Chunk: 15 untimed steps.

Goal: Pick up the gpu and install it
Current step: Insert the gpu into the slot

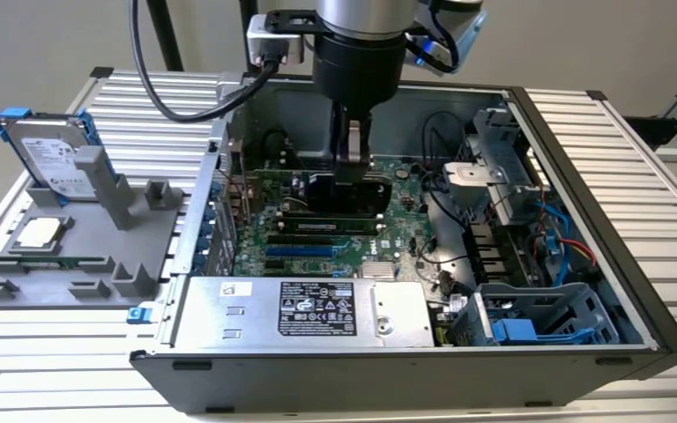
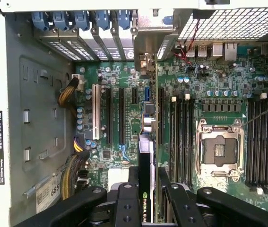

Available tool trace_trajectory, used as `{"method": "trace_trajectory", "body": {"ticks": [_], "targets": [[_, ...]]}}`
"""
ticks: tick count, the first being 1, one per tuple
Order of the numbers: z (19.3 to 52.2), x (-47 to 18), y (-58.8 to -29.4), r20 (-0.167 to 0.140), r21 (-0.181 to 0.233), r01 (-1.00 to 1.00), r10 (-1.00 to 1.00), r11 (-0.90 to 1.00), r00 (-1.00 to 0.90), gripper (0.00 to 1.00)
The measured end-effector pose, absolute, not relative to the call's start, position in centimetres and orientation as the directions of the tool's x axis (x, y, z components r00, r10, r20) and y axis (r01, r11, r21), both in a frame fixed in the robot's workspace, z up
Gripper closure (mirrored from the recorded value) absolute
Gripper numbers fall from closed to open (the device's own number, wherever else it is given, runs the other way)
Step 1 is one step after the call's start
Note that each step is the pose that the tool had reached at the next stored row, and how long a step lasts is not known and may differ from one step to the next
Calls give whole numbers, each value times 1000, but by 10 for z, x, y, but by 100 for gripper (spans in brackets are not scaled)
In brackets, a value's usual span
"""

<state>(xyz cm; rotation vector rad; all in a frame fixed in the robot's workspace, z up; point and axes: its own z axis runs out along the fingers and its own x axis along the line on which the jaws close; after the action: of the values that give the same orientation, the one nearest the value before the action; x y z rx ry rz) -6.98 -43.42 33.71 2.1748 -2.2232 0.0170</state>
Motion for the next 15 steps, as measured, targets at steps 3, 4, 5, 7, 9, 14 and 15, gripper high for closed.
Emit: {"method": "trace_trajectory", "body": {"ticks": [3,4,5,7,9,14,15], "targets": [[336,-70,-434,32,14,-1000,-999,22,-22,100],[336,-70,-434,32,14,-1000,-999,22,-22,100],[336,-70,-434,33,14,-1000,-999,22,-22,100],[335,-70,-434,33,14,-1000,-999,22,-22,100],[335,-70,-434,34,14,-1000,-999,22,-22,100],[334,-70,-434,34,14,-1000,-999,22,-22,100],[334,-70,-434,34,14,-1000,-999,22,-22,100]]}}
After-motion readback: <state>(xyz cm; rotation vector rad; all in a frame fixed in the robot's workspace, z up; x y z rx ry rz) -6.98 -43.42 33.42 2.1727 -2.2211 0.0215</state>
